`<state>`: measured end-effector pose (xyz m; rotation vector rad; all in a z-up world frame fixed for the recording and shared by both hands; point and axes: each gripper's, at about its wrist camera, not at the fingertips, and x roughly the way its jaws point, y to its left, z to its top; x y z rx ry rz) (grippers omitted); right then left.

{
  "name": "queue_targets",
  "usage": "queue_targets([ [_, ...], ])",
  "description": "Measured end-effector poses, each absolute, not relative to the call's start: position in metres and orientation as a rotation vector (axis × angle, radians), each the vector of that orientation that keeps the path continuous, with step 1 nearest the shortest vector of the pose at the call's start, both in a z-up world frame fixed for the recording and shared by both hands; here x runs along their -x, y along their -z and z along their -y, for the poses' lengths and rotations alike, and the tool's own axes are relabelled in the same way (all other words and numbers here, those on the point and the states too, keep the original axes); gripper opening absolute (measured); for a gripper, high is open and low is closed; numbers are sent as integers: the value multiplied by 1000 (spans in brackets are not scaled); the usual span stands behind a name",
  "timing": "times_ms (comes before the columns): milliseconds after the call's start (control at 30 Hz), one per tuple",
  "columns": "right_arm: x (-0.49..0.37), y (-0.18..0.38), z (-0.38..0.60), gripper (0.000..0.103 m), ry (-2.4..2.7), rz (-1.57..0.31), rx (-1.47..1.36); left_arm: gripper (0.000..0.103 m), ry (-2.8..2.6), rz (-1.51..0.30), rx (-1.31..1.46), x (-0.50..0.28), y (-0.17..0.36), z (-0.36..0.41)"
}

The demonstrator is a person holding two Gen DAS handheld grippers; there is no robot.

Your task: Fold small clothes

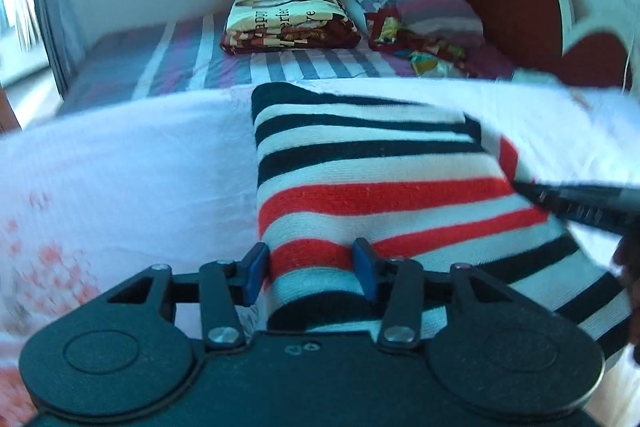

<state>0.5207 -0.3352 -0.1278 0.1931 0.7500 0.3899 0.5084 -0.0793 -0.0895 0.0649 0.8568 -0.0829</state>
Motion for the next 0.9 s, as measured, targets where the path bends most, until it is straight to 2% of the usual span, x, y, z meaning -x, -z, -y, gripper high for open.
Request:
queue_targets([
  [167, -491, 90, 344, 11, -365, -683, -214, 44, 107, -827, 9, -491, 74, 59],
  [300, -445, 67, 337, 11, -464, -645, -172, 53, 122, -789, 36, -460, 68, 49],
  [400, -438, 91, 305, 11, -451, -769, -13, 55, 111, -804, 42, -456, 84, 52],
  [433, -435, 101, 302, 11, -424, -755, 6, 55, 110, -809, 67, -458, 85, 53],
  [600, -429, 82, 310, 12, -379, -757, -87, 53, 124, -803, 9, -450, 71, 58],
  [667, -410, 69, 319, 12, -400, -703, -110, 60, 137, -787, 15, -434, 64, 51],
  [767, -406, 82, 321, 12, -423, -788, -119, 64, 136, -849, -6, -423, 86, 50],
  [800, -405, 90, 317, 16, -420, -801, -79, 66, 139, -854, 14, -420, 93, 48],
  [900, -406, 81, 317, 18, -406, -804, -78, 70, 123, -859, 69, -420, 91, 41],
])
